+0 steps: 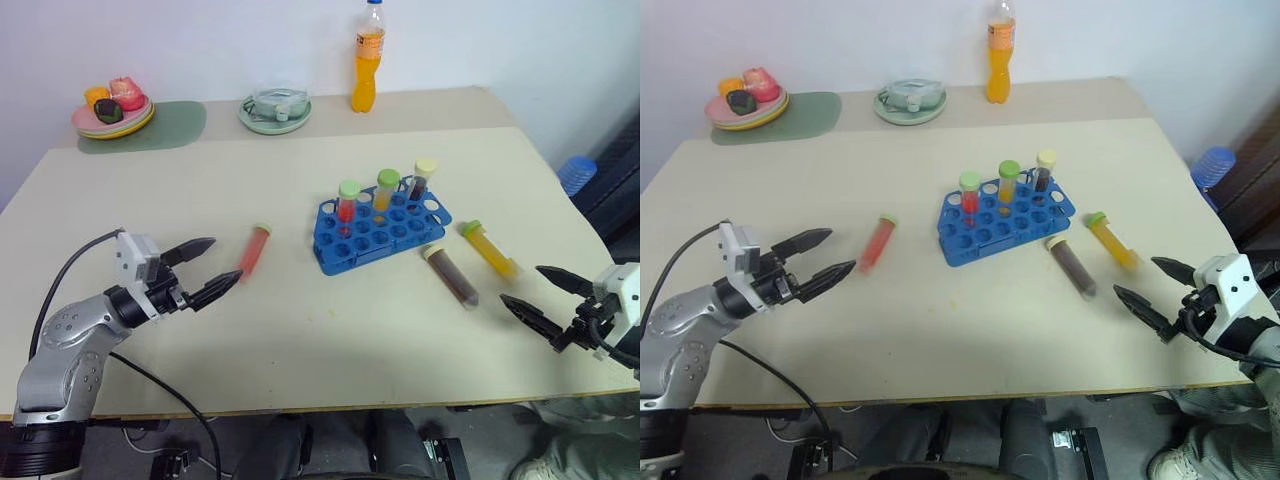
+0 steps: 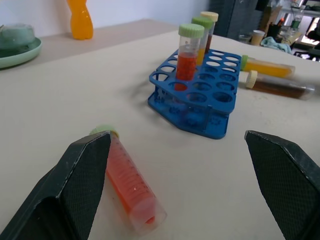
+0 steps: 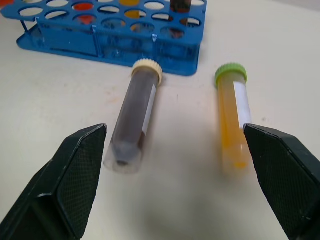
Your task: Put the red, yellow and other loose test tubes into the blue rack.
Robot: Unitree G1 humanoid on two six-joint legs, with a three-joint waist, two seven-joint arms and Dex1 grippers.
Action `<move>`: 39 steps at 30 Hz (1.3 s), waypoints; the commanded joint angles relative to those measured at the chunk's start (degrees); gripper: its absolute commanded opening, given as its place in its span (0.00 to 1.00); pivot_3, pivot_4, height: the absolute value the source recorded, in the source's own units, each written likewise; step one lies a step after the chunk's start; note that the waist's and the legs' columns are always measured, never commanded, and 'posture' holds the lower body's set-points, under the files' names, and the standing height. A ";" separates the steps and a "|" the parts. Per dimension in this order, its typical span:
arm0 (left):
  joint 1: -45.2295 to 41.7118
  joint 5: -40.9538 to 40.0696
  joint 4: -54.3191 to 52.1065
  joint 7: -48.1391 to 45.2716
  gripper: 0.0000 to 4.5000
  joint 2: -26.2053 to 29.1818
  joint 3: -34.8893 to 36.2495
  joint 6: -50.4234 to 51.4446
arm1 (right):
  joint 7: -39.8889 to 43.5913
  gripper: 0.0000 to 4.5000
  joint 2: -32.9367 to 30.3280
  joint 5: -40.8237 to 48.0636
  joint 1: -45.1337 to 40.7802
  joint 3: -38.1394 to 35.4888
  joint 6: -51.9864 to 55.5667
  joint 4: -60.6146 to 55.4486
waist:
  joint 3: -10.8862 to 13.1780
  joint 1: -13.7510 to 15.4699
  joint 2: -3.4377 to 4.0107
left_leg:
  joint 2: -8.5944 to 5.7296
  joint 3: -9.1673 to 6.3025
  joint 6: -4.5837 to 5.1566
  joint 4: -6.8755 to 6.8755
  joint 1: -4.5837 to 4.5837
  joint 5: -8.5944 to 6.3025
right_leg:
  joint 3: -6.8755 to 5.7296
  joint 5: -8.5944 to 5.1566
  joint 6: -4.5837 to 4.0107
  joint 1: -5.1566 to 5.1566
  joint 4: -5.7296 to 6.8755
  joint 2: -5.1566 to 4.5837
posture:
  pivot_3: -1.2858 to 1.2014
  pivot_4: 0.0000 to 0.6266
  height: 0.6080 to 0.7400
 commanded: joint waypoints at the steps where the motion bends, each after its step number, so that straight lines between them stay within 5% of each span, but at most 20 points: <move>1: -0.89 0.60 -0.88 -0.20 0.97 0.44 0.42 -0.26 | -0.92 1.00 0.63 0.56 -0.12 -1.40 0.07 -2.98 | 0.00 0.02 0.00 | 0.00 0.00 0.00 0.00 0.00 0.00 | 0.00 0.00 0.00 0.00 0.00 0.00 | 0.52 0.24 1.00; 15: -3.51 0.47 -0.05 -4.52 0.97 -0.57 -1.27 -0.69 | -3.17 1.00 0.49 -0.42 -5.63 1.12 0.77 -4.76 | 0.00 -0.11 0.00 | 0.00 0.00 0.00 0.00 0.00 0.00 | -0.01 0.00 0.00 0.00 0.00 0.00 | 0.52 0.24 1.00; 23: -5.87 2.08 -2.39 -8.26 0.97 -1.35 -6.49 -1.15 | -14.20 1.00 -9.76 -0.15 -24.26 8.55 28.78 -2.18 | 0.03 -0.15 0.04 | 0.01 0.02 -0.01 0.00 -0.07 0.00 | 0.00 0.00 -0.01 -0.11 0.01 -0.02 | 0.52 0.24 1.00; 29: -9.78 0.81 -3.63 -12.04 0.97 -0.47 -9.41 0.35 | -10.08 1.00 -15.23 -1.78 -43.51 21.26 42.16 10.56 | 0.06 -0.12 0.03 | 0.01 0.02 0.00 0.01 -0.17 0.00 | -0.03 0.00 -0.01 -0.13 -0.08 -0.03 | 0.52 0.24 1.00; 39: -9.29 0.24 -5.26 -13.02 0.97 0.23 -9.31 1.98 | -5.37 1.00 -15.31 3.11 -51.95 29.16 61.49 8.21 | 0.06 -0.17 0.02 | 0.03 0.03 0.01 -0.01 -0.45 -0.01 | -0.03 0.00 -0.01 -0.44 -0.06 -0.03 | 0.52 0.24 1.00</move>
